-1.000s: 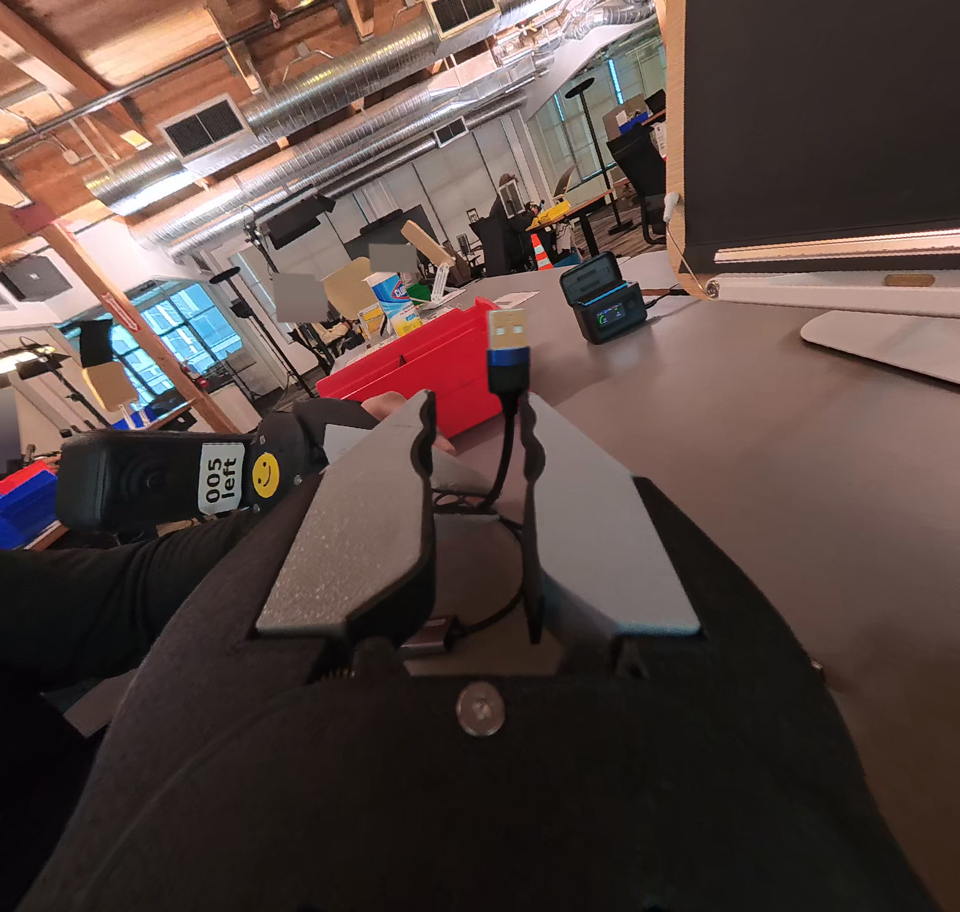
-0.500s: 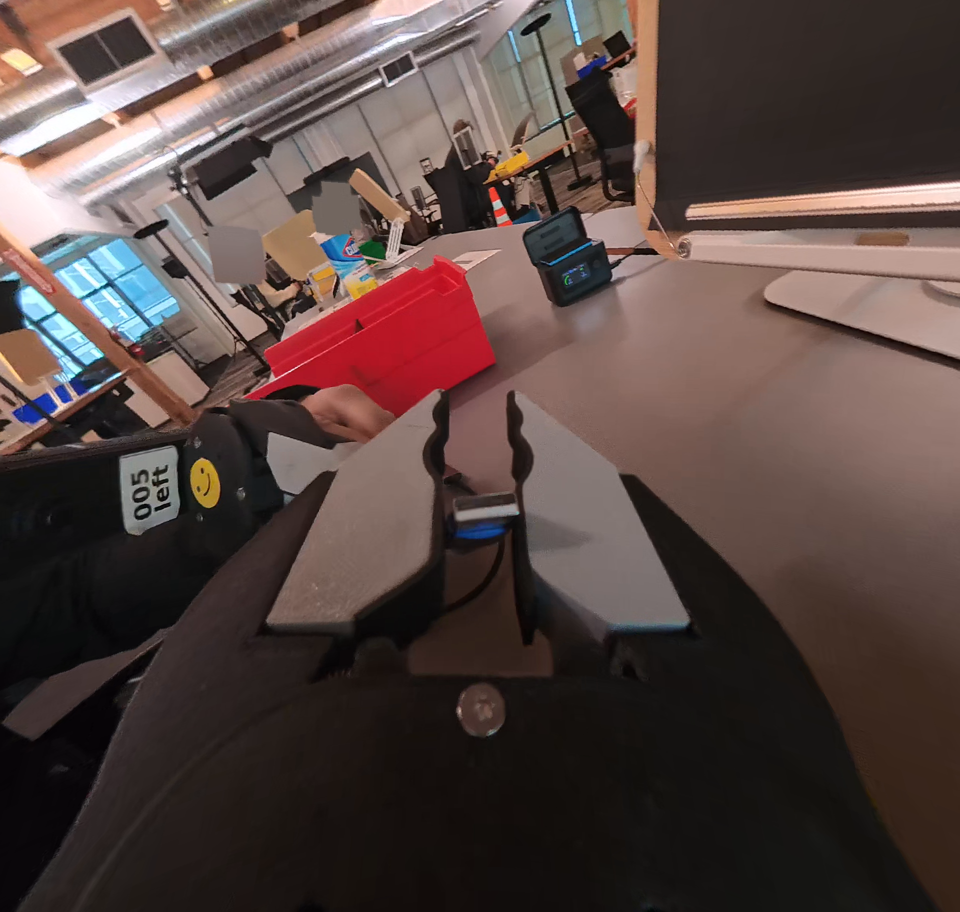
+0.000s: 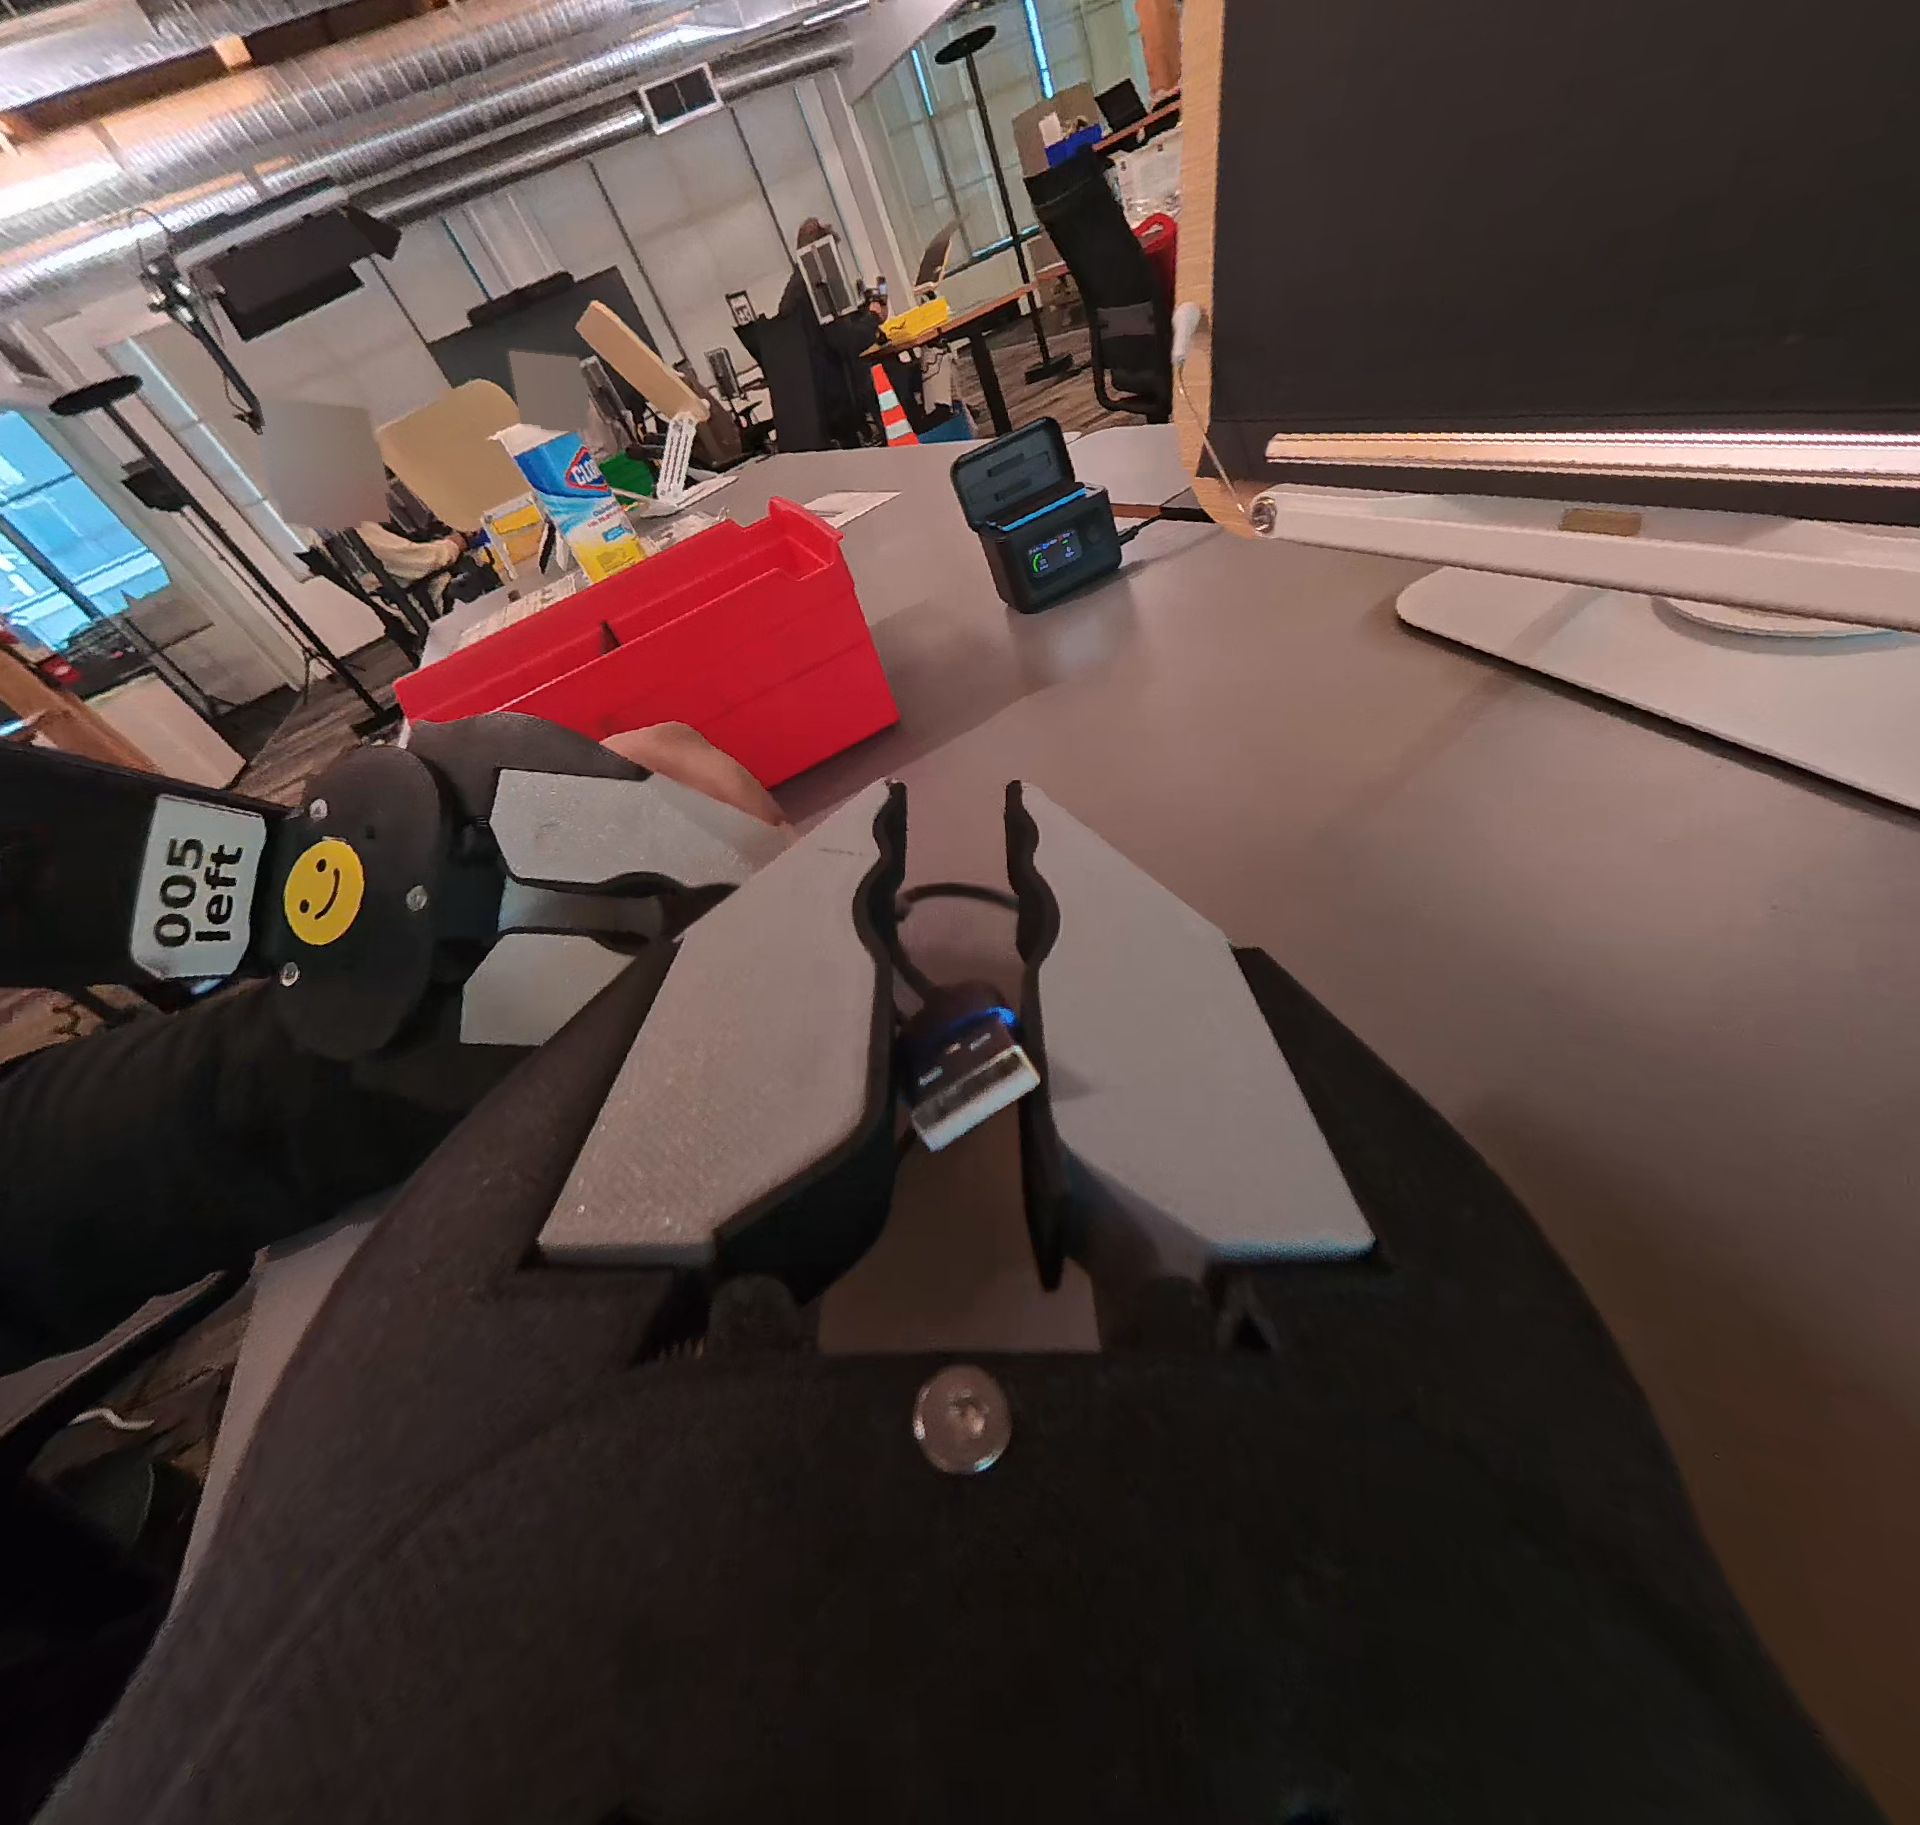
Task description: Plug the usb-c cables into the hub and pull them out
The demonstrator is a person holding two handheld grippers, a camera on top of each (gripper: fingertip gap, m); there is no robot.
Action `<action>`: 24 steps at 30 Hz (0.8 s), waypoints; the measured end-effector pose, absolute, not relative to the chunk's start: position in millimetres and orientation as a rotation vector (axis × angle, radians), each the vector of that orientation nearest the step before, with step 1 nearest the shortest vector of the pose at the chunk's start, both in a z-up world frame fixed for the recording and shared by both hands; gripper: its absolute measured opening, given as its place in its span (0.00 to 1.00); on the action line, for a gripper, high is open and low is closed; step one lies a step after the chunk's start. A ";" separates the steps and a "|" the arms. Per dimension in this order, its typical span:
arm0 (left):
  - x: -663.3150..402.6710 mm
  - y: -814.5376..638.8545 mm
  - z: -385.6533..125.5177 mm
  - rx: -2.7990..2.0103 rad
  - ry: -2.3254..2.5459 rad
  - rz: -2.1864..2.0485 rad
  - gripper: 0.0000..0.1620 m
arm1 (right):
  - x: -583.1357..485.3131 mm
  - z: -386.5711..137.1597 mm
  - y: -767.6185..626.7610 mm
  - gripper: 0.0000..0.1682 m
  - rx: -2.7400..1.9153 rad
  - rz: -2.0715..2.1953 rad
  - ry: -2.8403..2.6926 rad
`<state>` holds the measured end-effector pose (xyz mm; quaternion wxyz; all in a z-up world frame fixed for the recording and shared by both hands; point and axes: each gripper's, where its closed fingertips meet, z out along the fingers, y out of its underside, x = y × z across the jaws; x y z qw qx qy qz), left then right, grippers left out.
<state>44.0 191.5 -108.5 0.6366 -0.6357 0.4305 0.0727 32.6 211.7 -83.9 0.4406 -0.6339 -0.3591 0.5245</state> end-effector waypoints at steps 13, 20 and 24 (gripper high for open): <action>-8.1 218.2 -114.3 -1.674 0.686 0.186 0.08 | 49.1 -80.0 231.8 0.06 -1.579 1.230 -0.788; -6.0 218.1 -117.5 -1.677 0.713 0.207 0.06 | 54.1 -77.1 236.3 0.05 -1.573 1.196 -0.770; -7.1 218.8 -119.6 -1.688 0.712 0.206 0.06 | 57.1 -84.9 242.6 0.05 -1.611 1.090 -0.792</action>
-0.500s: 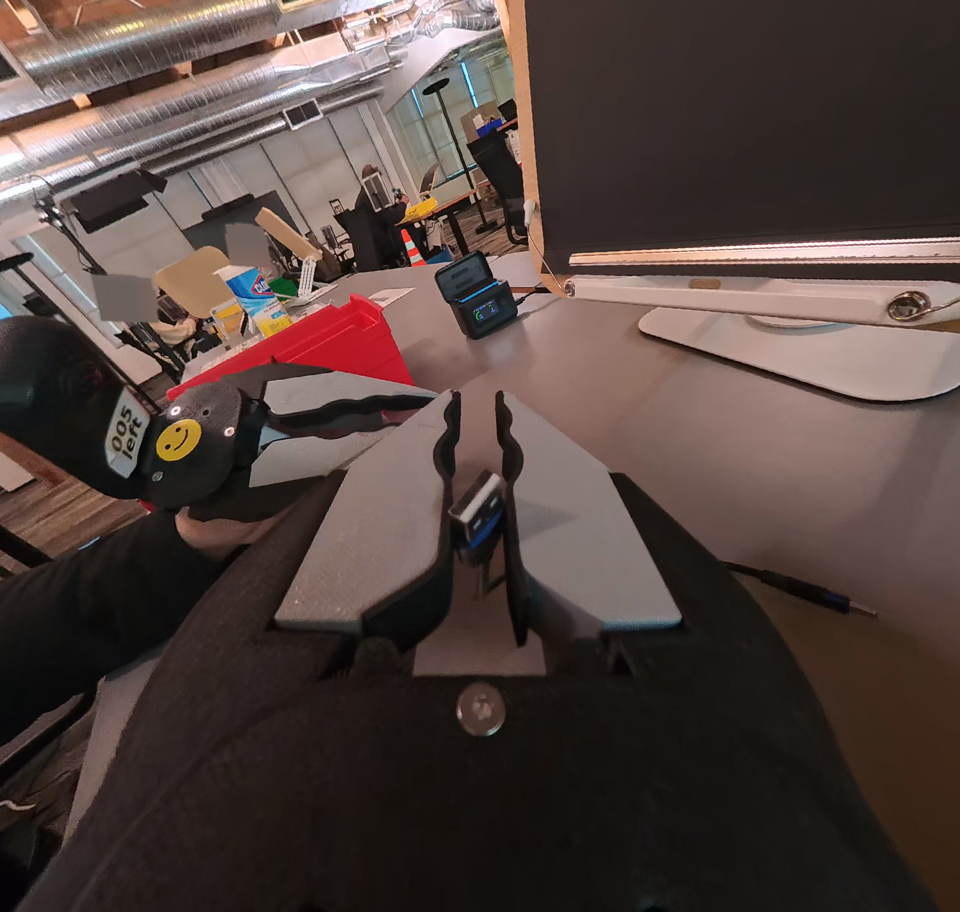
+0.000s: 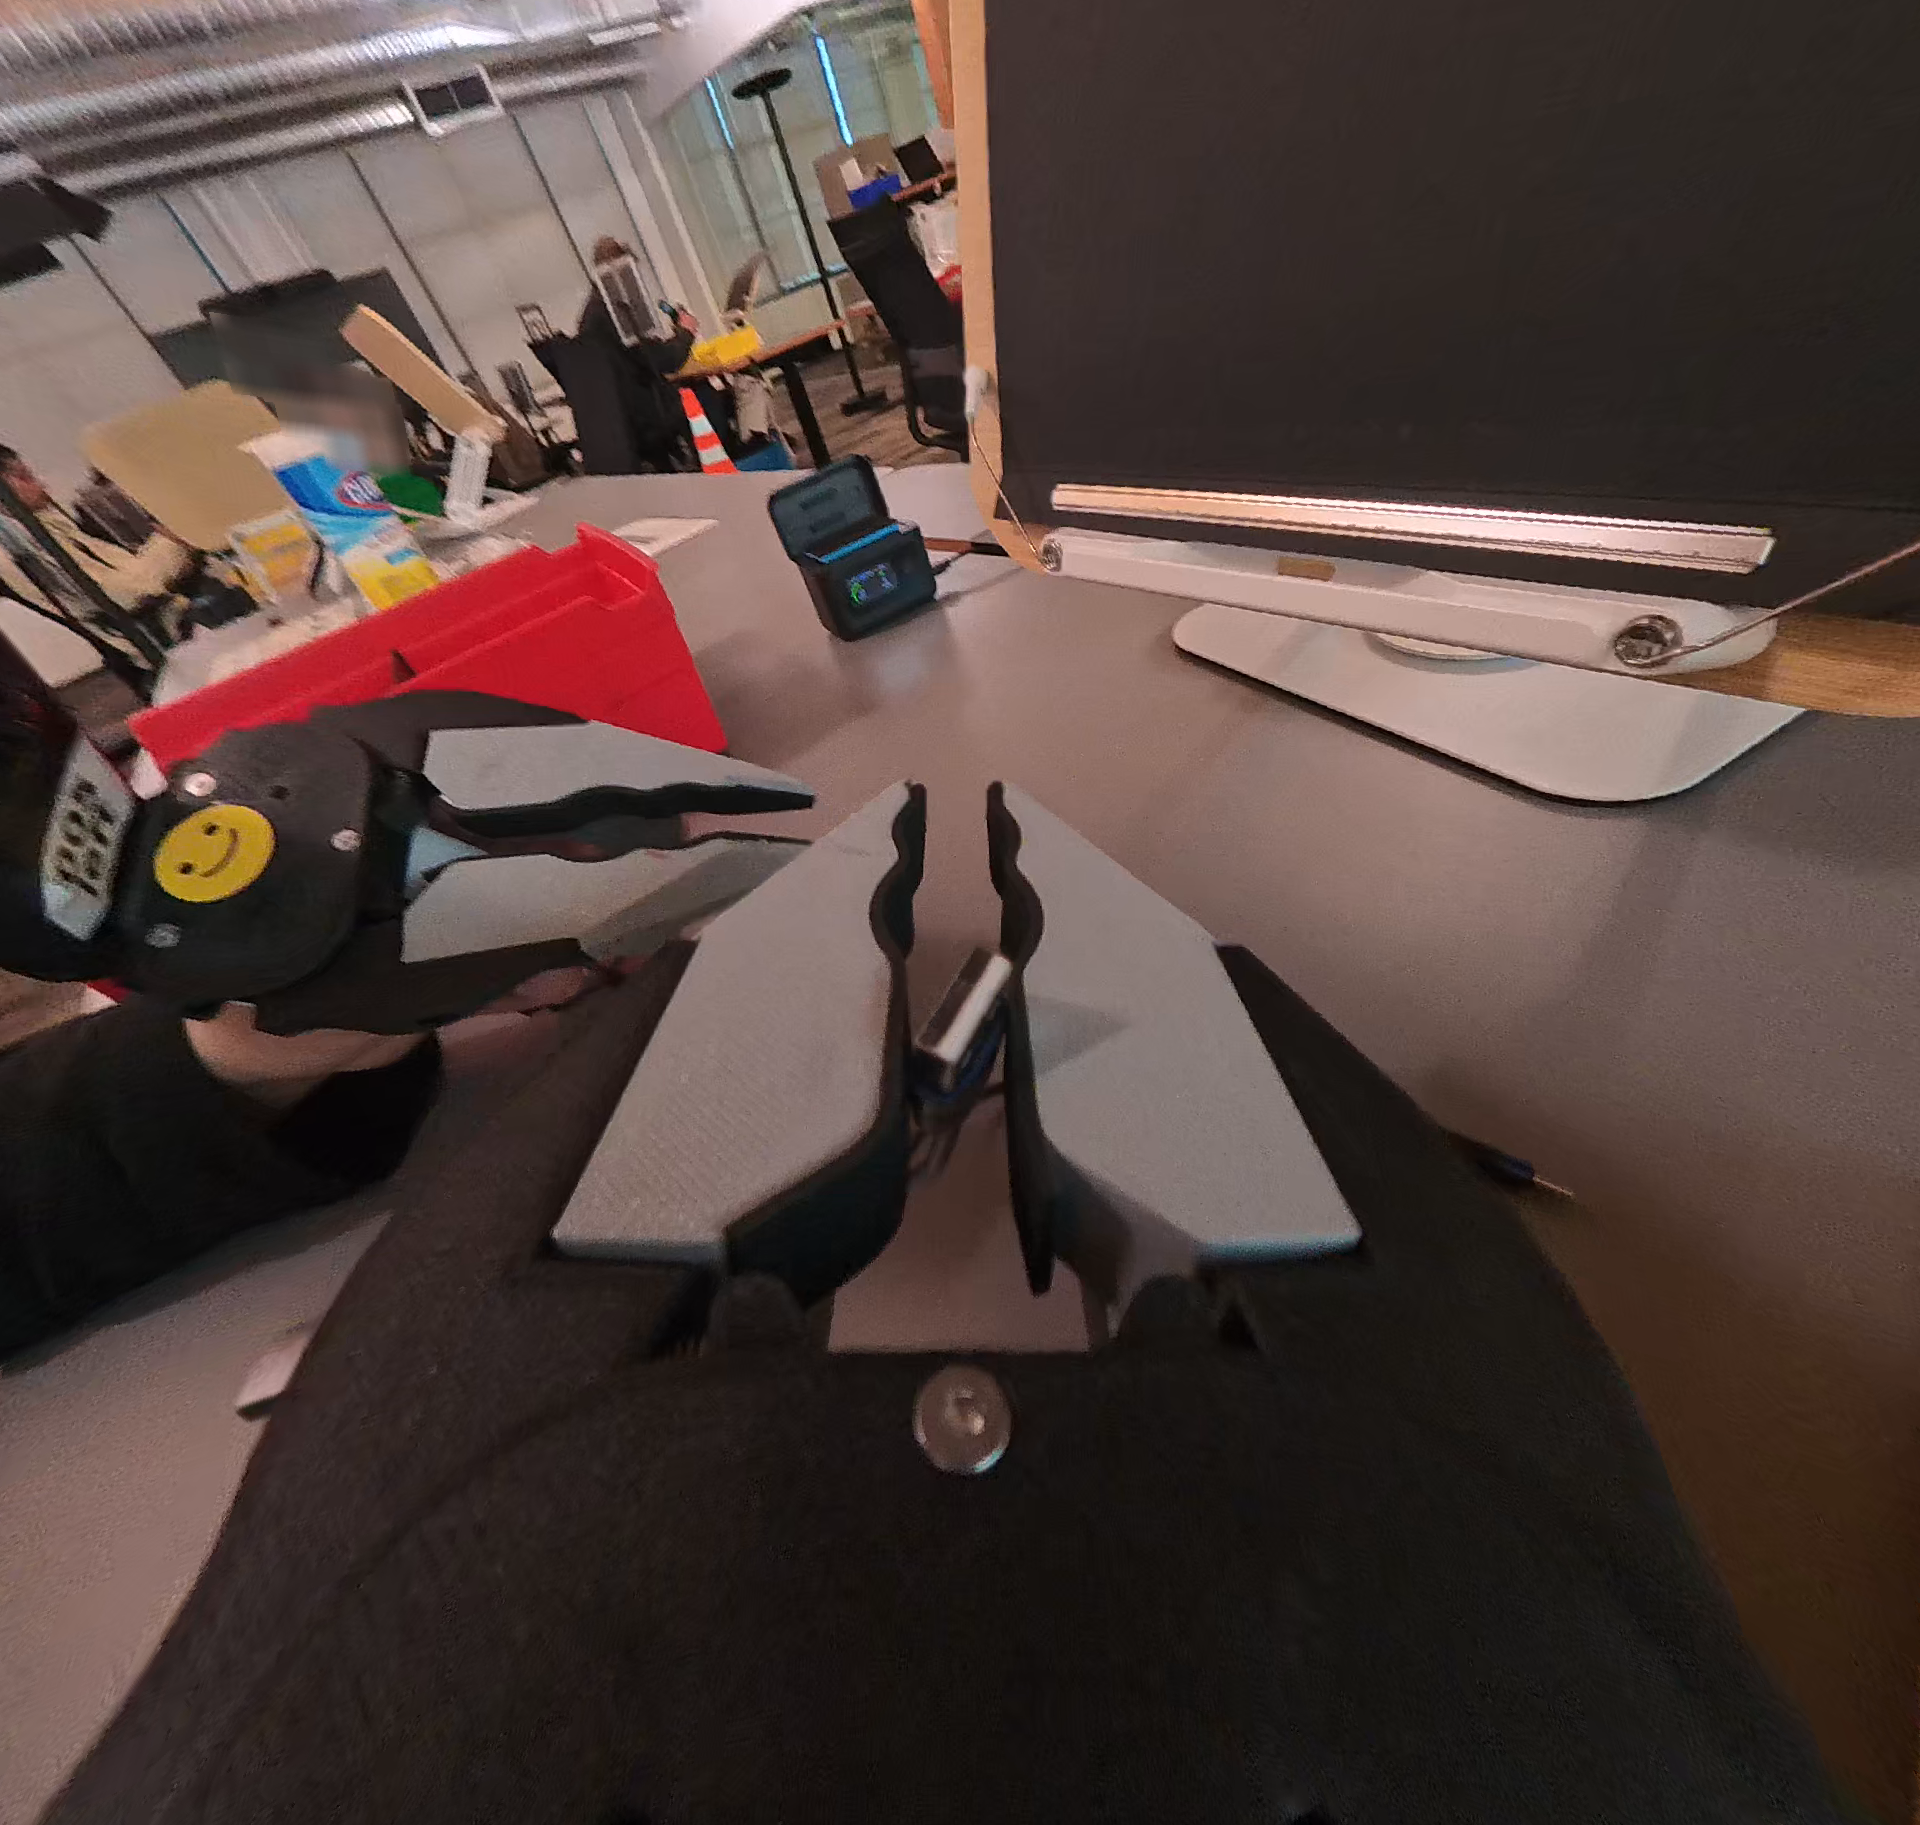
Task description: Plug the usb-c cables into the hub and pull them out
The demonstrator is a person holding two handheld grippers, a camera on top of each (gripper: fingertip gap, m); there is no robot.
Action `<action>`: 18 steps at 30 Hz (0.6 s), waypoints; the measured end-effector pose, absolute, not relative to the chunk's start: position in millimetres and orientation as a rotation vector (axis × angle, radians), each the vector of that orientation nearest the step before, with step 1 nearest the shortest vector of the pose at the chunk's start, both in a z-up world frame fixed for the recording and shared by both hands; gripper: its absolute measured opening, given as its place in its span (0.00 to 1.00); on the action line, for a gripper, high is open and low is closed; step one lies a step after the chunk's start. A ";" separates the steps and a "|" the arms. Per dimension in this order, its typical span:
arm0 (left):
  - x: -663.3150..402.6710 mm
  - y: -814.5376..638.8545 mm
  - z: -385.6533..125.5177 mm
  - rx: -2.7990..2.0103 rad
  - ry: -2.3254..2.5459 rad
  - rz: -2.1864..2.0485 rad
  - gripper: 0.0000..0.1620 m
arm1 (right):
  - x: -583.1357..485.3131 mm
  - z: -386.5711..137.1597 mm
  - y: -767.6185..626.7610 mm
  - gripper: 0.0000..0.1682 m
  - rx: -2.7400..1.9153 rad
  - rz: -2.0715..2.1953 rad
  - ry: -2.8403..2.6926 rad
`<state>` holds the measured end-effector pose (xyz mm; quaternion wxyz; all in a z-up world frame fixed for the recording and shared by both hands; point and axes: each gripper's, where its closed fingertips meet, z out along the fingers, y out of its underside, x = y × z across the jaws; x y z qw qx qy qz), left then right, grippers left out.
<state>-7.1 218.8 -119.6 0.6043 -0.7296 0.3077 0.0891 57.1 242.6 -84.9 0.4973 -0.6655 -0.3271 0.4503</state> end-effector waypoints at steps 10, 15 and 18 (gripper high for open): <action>-11.2 220.2 -121.9 -1.703 0.721 0.245 0.05 | 48.4 -114.2 241.0 0.05 -1.717 0.907 -0.938; -11.2 220.9 -124.0 -1.713 0.721 0.241 0.05 | 51.7 -110.2 243.5 0.05 -1.712 0.922 -0.909; -11.2 221.0 -124.2 -1.714 0.723 0.242 0.05 | 51.7 -109.2 243.5 0.04 -1.712 0.935 -0.901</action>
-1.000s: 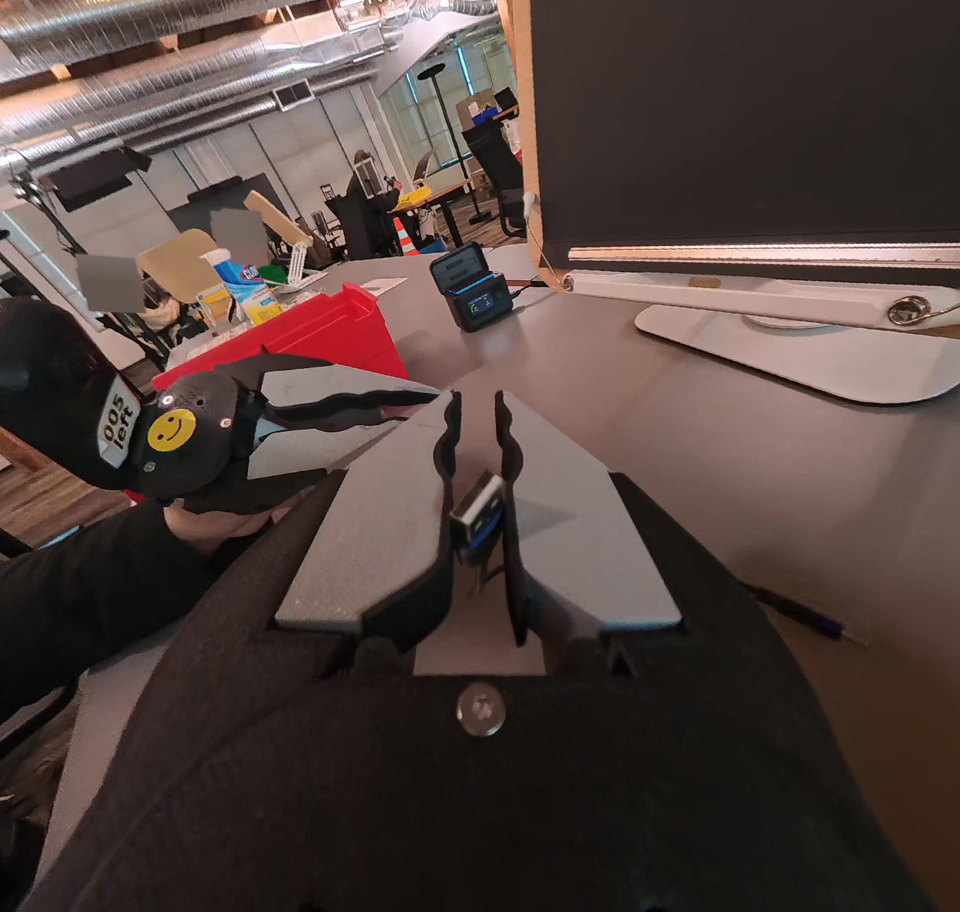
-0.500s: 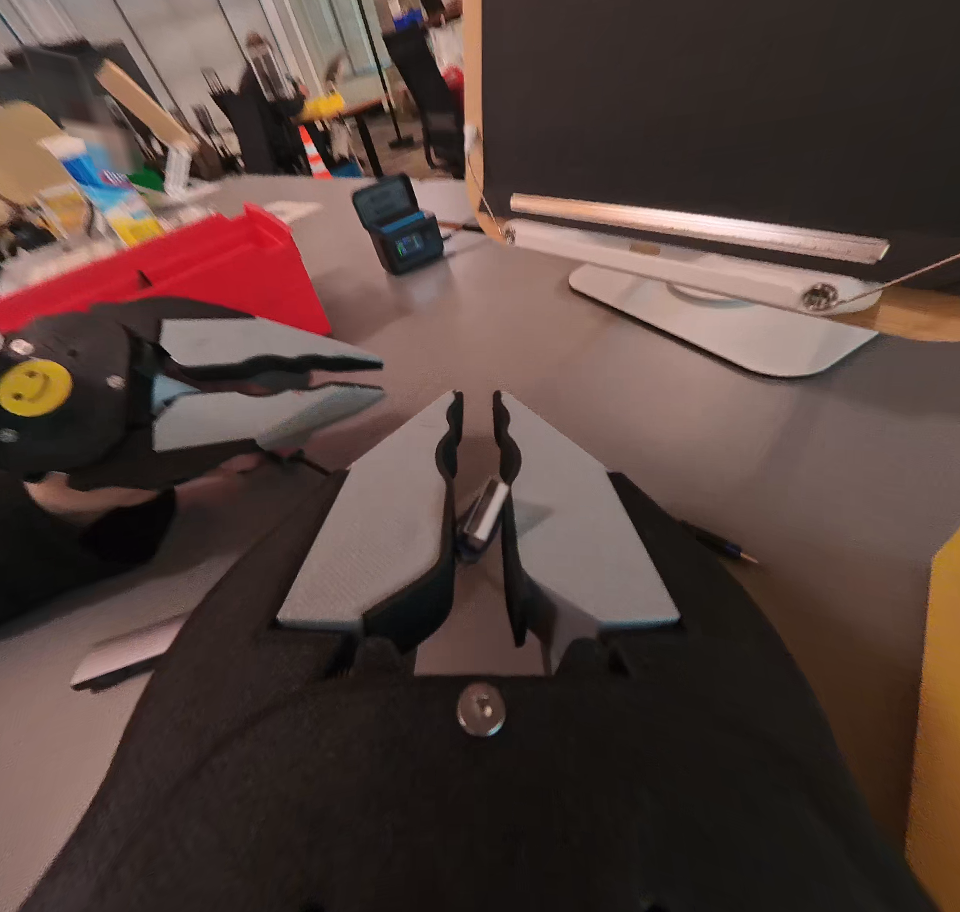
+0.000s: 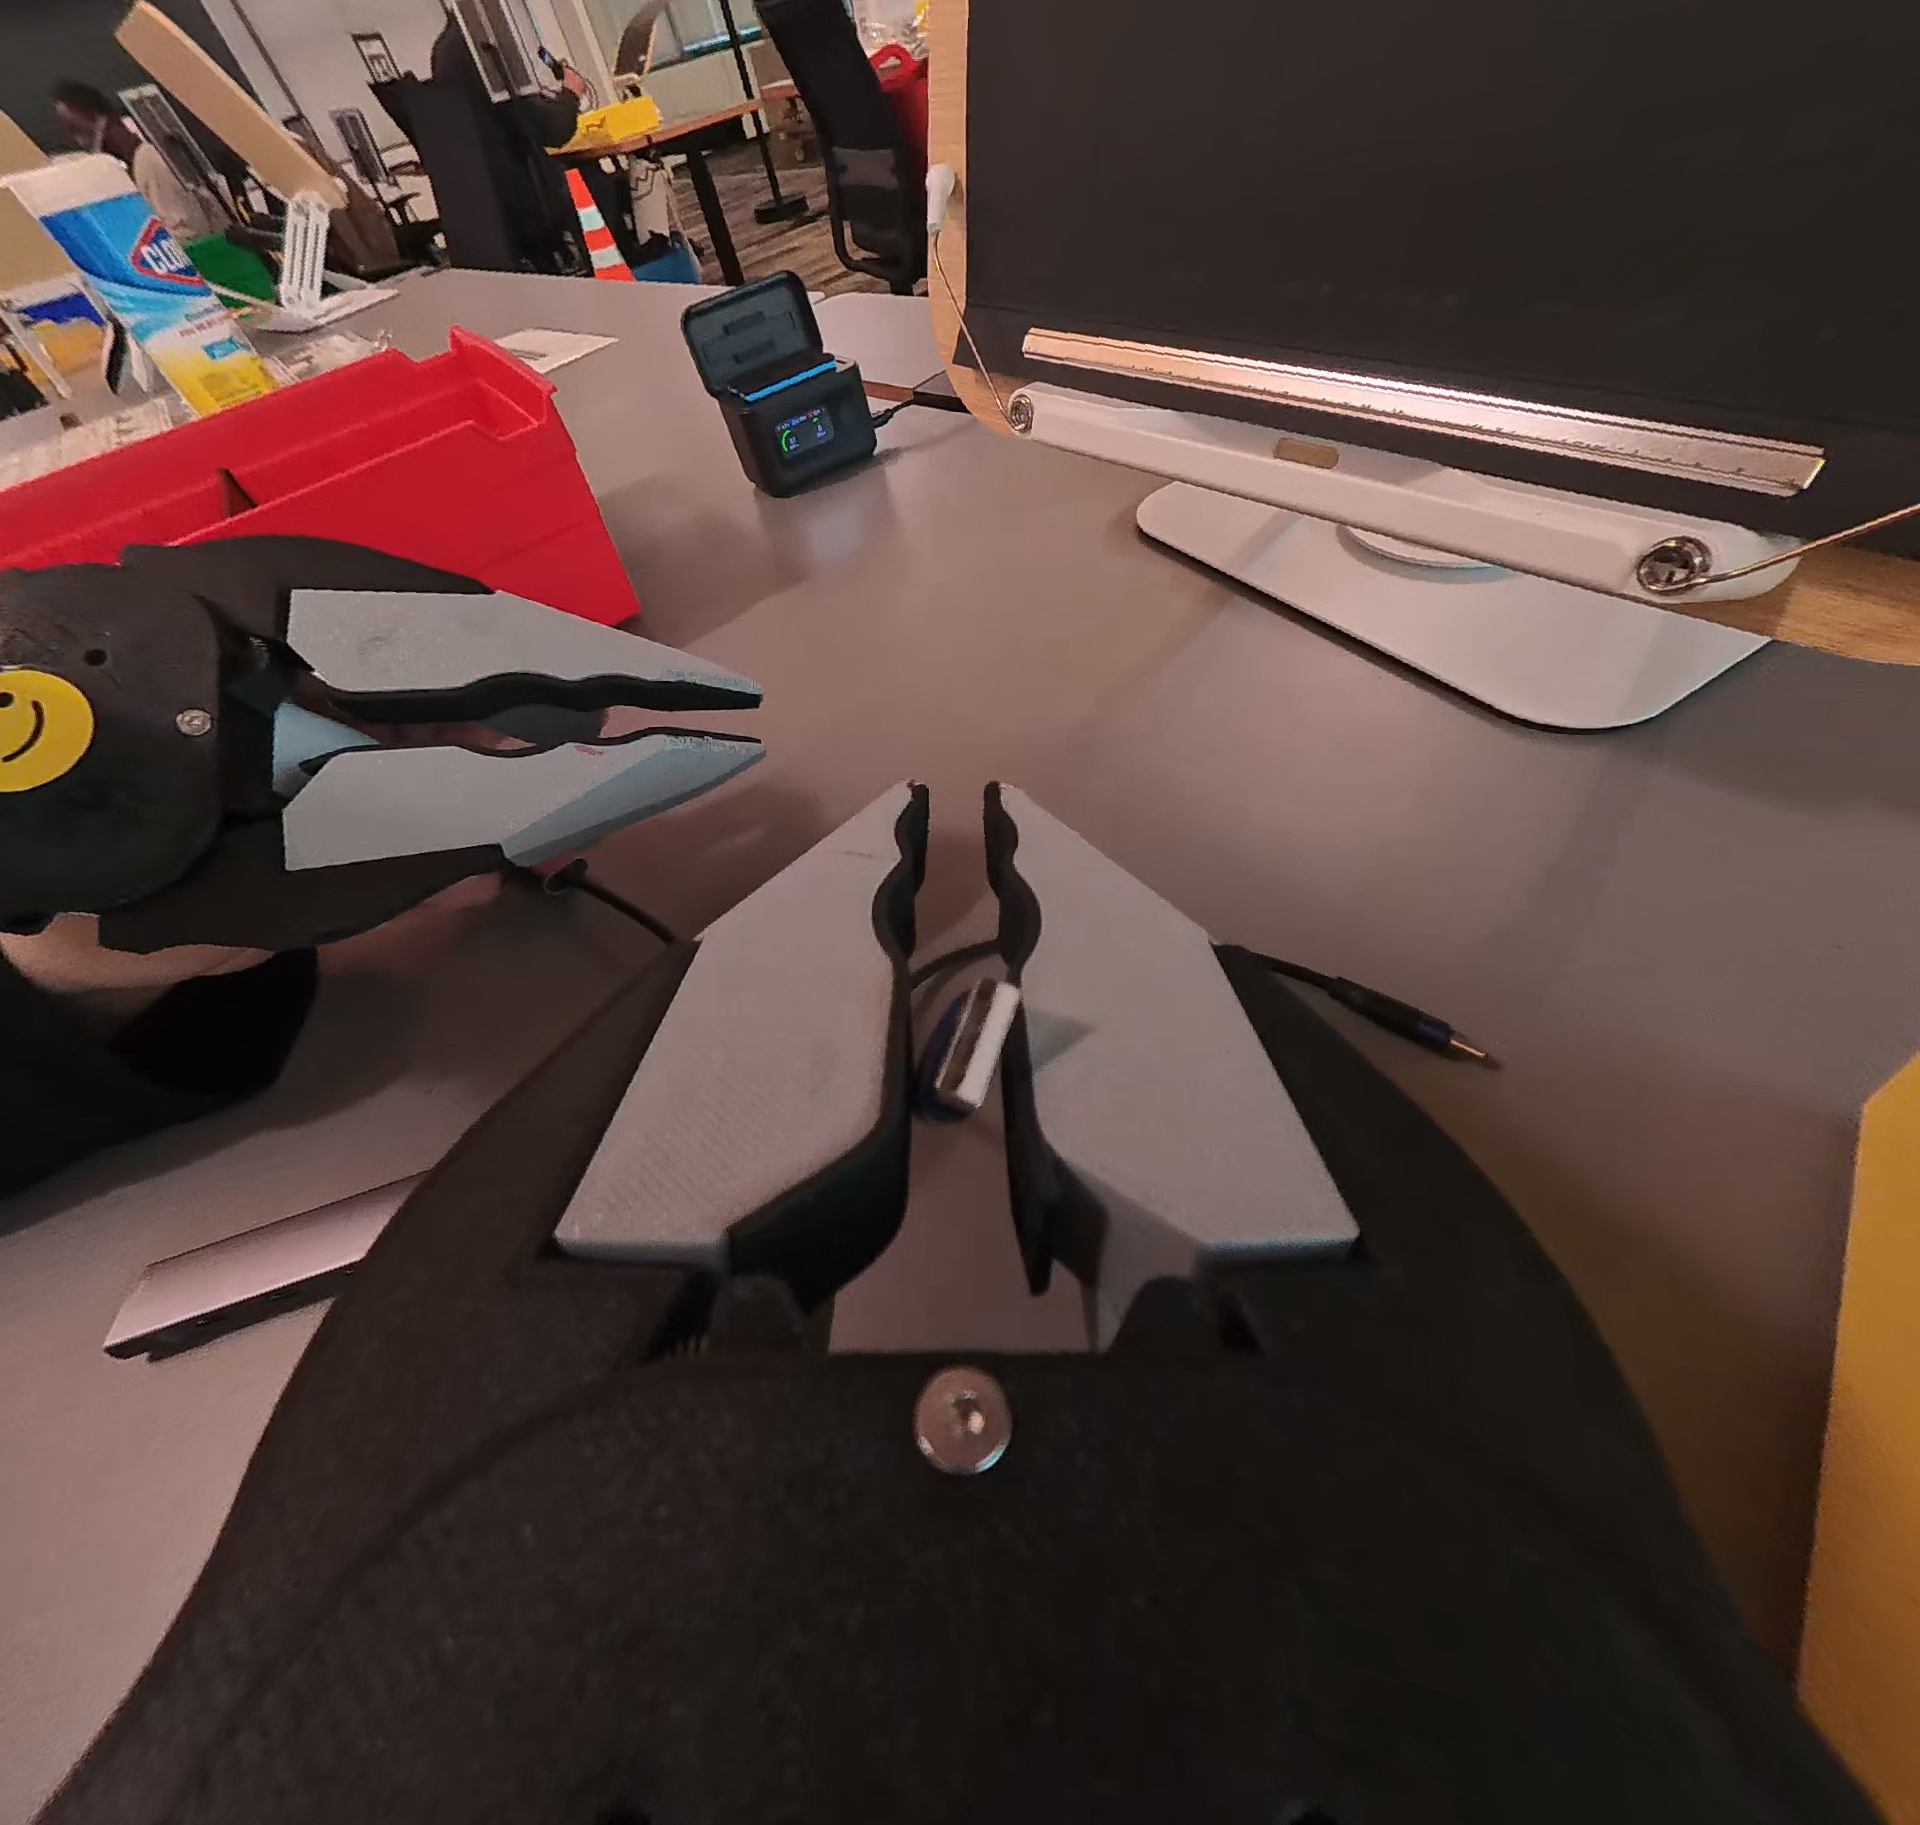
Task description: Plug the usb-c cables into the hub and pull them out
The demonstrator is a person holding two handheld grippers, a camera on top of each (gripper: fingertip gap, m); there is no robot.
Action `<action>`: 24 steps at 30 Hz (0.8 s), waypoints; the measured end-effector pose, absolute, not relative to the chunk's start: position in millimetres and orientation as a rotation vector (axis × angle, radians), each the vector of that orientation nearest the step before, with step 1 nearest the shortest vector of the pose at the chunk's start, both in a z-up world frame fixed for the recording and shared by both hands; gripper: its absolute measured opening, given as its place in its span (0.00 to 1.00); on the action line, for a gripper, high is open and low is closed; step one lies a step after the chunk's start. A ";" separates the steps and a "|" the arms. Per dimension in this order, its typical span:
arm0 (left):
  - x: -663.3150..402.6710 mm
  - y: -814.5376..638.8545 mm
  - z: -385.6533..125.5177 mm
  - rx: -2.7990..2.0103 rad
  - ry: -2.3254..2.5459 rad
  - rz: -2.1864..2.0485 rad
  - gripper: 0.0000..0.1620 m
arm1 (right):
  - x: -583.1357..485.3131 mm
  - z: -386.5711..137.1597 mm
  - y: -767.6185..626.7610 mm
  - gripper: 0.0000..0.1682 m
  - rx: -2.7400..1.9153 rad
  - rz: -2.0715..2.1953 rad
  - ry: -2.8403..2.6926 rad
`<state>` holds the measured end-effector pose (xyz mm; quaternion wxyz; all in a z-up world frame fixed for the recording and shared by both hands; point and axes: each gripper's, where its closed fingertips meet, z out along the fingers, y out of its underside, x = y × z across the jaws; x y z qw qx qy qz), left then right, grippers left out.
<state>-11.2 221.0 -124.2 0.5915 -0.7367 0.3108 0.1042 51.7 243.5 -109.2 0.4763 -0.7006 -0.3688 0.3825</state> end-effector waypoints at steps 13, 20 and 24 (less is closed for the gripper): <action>-13.3 221.9 -125.9 -1.719 0.721 0.251 0.04 | 53.1 -107.4 244.7 0.04 -1.708 0.910 -0.895; -23.6 223.9 -116.0 -1.724 0.595 0.140 0.06 | 61.2 -122.2 253.5 0.04 -1.808 0.836 -0.877; -20.2 223.3 -118.2 -1.721 0.620 0.157 0.06 | 60.4 -129.7 252.7 0.04 -1.849 0.847 -0.885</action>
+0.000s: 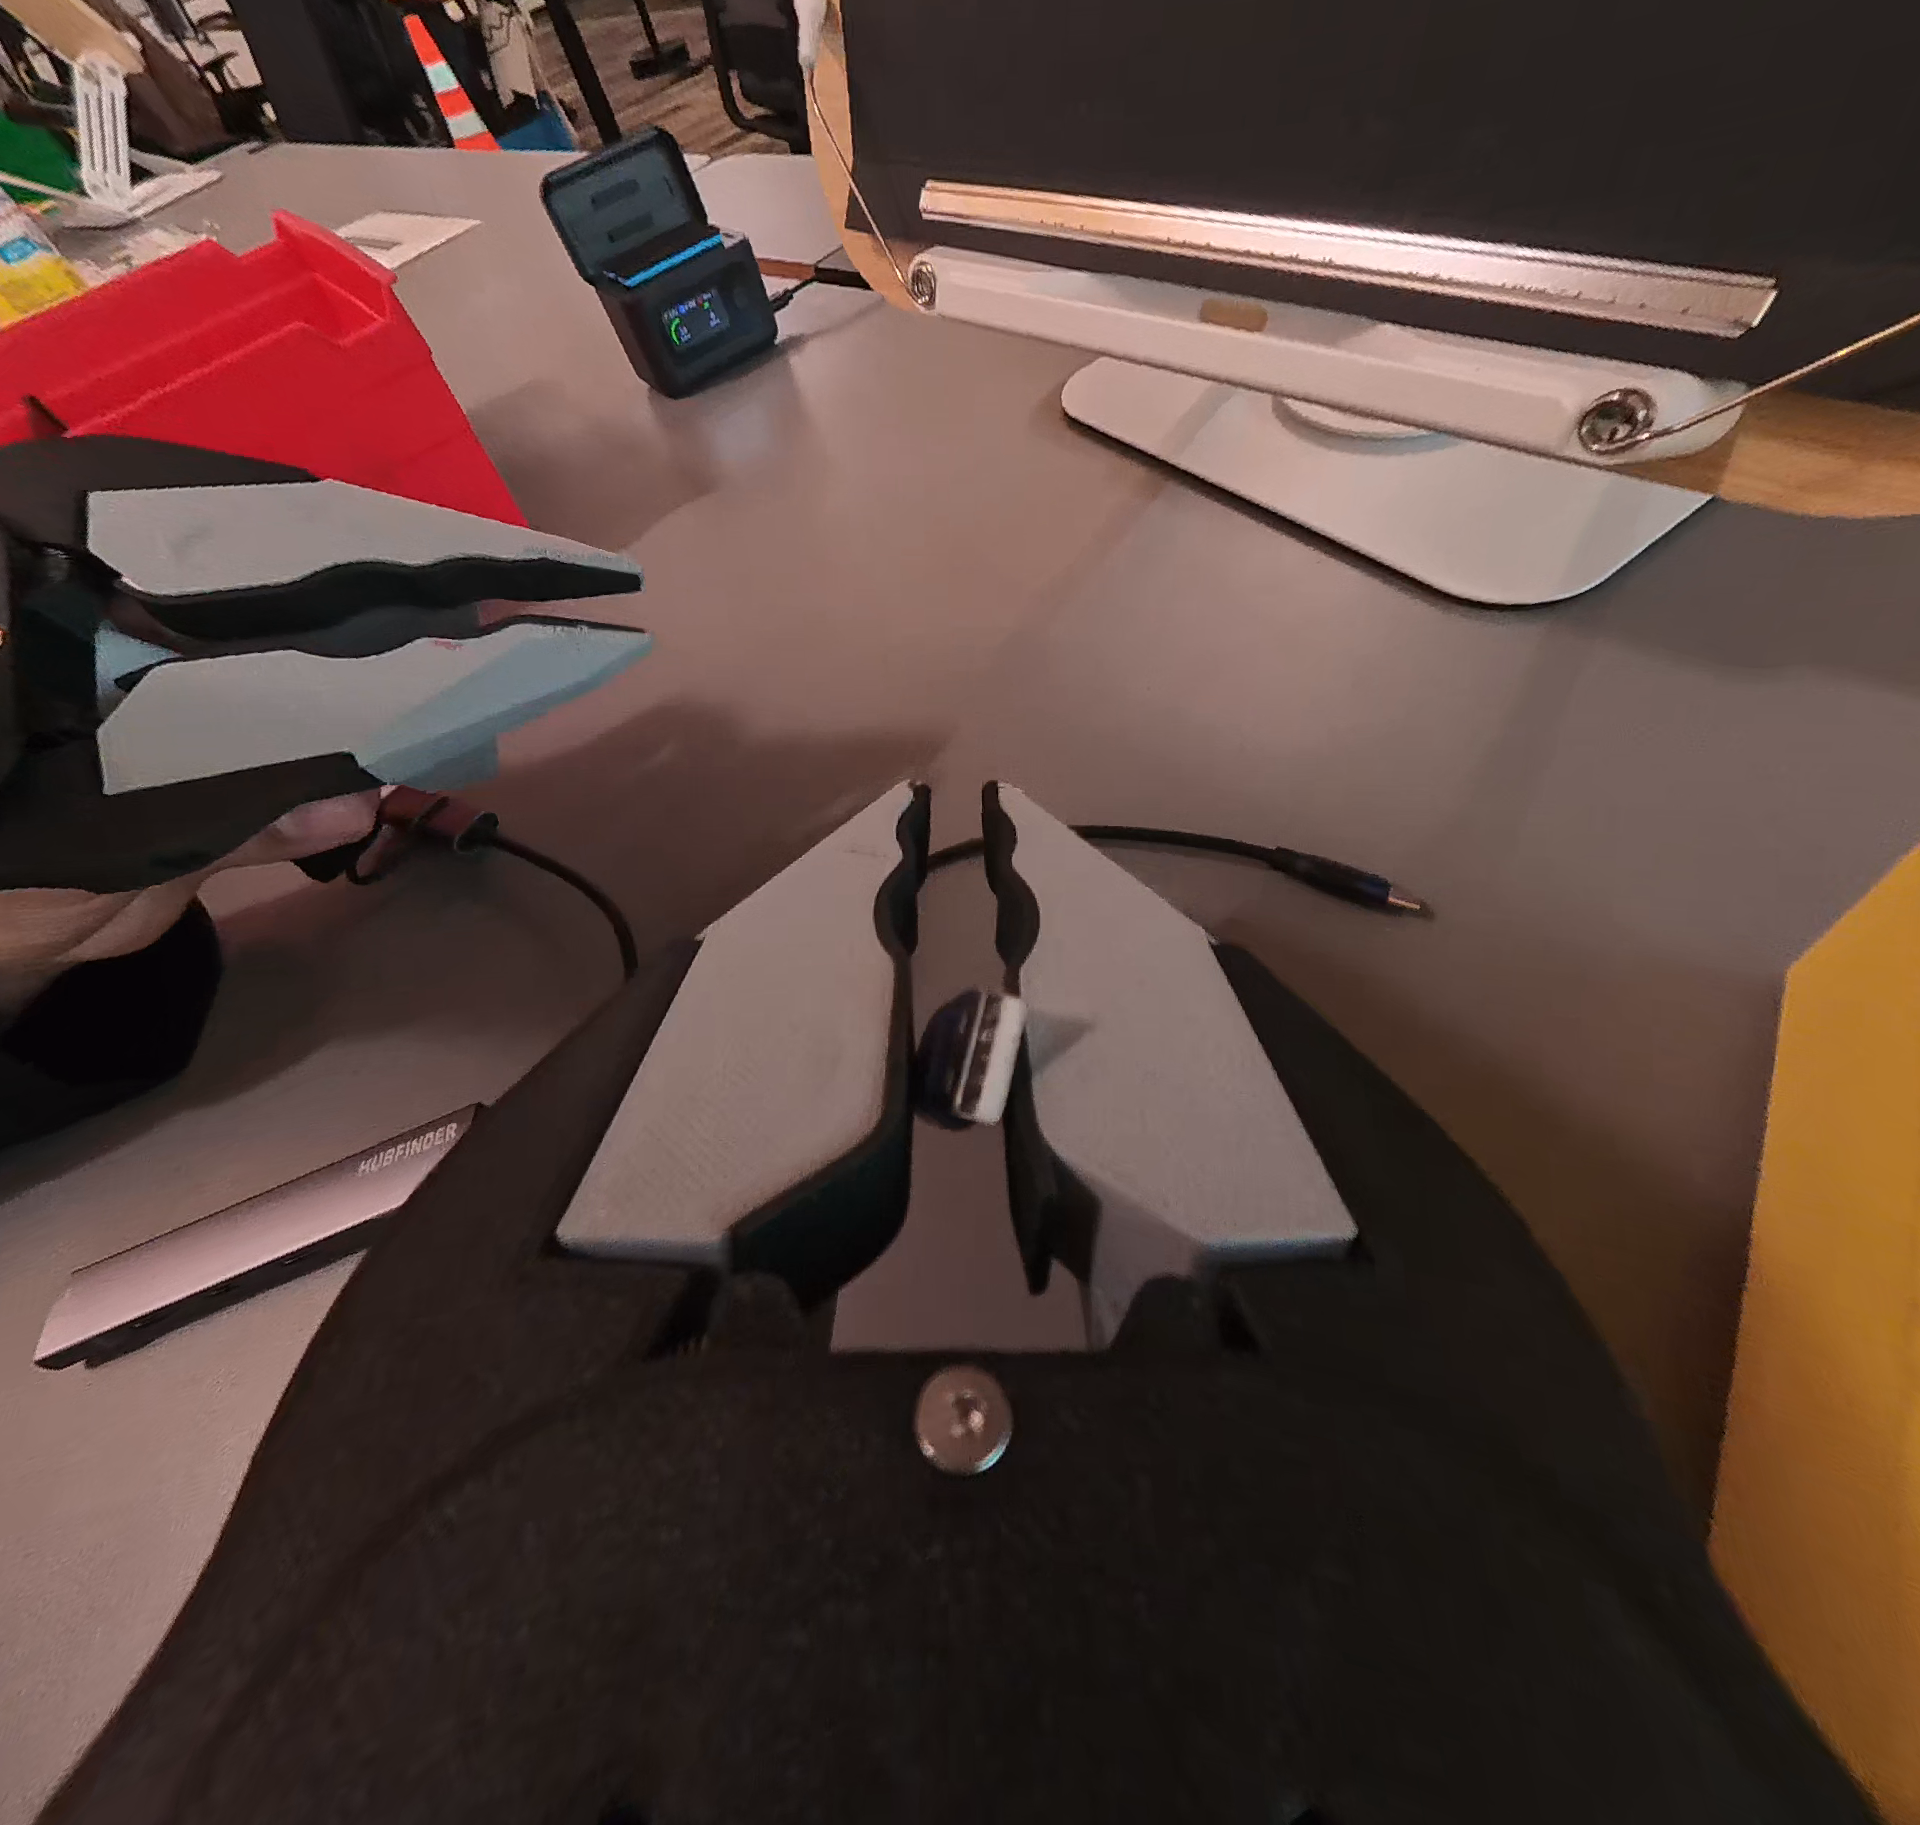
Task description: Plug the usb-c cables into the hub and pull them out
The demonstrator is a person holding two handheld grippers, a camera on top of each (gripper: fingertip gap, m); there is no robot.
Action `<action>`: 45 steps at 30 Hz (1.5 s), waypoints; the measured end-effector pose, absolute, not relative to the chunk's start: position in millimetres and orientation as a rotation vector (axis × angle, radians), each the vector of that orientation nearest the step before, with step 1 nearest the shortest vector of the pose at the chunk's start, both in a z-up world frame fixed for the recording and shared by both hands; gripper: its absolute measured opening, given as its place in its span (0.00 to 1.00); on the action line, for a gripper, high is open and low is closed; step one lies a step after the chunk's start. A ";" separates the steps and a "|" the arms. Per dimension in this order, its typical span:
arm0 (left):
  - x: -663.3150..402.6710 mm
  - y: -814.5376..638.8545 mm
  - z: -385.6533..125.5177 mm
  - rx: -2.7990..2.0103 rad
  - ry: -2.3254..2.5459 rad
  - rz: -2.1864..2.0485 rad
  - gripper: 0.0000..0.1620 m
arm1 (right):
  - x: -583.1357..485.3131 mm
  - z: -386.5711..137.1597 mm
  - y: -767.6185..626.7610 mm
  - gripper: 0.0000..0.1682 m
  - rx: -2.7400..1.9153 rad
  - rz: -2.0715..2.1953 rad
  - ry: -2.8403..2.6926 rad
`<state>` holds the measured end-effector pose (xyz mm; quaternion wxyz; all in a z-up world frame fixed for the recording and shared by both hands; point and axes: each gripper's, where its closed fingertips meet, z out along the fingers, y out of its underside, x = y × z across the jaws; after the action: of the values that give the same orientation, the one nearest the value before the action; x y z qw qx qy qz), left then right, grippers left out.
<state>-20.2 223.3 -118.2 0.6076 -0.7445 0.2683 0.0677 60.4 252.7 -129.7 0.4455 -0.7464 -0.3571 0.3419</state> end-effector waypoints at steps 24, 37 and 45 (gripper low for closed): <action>-25.8 224.6 -111.6 -1.709 0.567 0.126 0.07 | 59.7 -158.0 252.8 0.20 -1.972 0.716 -0.964; -40.7 226.4 -108.3 -1.717 0.517 0.155 0.06 | 60.3 -134.1 253.5 0.19 -1.870 0.748 -0.917; -39.9 226.3 -109.9 -1.720 0.526 0.159 0.06 | 46.6 -116.7 237.1 0.19 -1.736 0.800 -0.997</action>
<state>-39.9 226.3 -109.9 0.6192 -0.7479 0.2289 0.0693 46.6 237.1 -116.7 0.4733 -0.7093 -0.4074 0.3271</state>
